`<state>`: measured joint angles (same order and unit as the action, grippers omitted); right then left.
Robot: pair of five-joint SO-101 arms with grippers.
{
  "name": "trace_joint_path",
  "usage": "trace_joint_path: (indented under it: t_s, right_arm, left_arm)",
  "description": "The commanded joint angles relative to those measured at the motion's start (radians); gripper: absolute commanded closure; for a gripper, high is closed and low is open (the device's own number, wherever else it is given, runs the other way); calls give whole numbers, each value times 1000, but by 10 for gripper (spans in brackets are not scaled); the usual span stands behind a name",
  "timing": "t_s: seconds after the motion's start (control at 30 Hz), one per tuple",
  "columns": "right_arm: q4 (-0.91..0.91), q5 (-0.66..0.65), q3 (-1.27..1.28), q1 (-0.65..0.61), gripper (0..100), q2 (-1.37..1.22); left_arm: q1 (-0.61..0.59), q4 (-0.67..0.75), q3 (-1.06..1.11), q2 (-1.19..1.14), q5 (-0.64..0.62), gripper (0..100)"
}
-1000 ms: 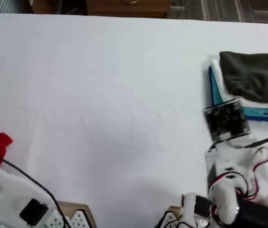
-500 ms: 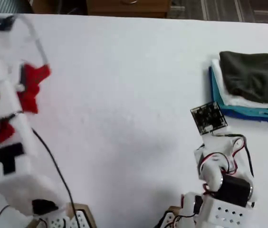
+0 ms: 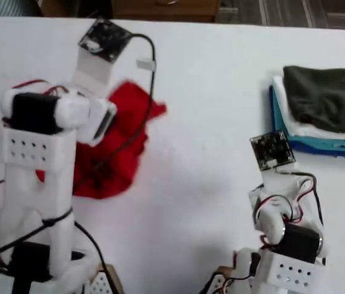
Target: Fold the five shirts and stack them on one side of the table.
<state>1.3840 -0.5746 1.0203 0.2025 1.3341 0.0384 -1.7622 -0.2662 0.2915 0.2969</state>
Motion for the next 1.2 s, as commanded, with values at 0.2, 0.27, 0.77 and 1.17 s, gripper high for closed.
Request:
trace_joint_path:
  t_s: [0.2, 0.27, 0.77, 1.17]
  right_arm:
    - [-16, 9, -5, -4, 893, 5]
    - [-18, 9, -5, -5, 892, 5]
    - [-59, 9, -6, -137, 786, -21]
    - [147, 247, -578, -636, 785, -739]
  left_arm:
    - [-244, 32, -41, 20, 2, 824]
    - [-336, 92, 44, -20, 29, 827]
    - [-709, 620, 470, -350, 117, 826]
    - [-755, 729, 463, -574, 164, 827]
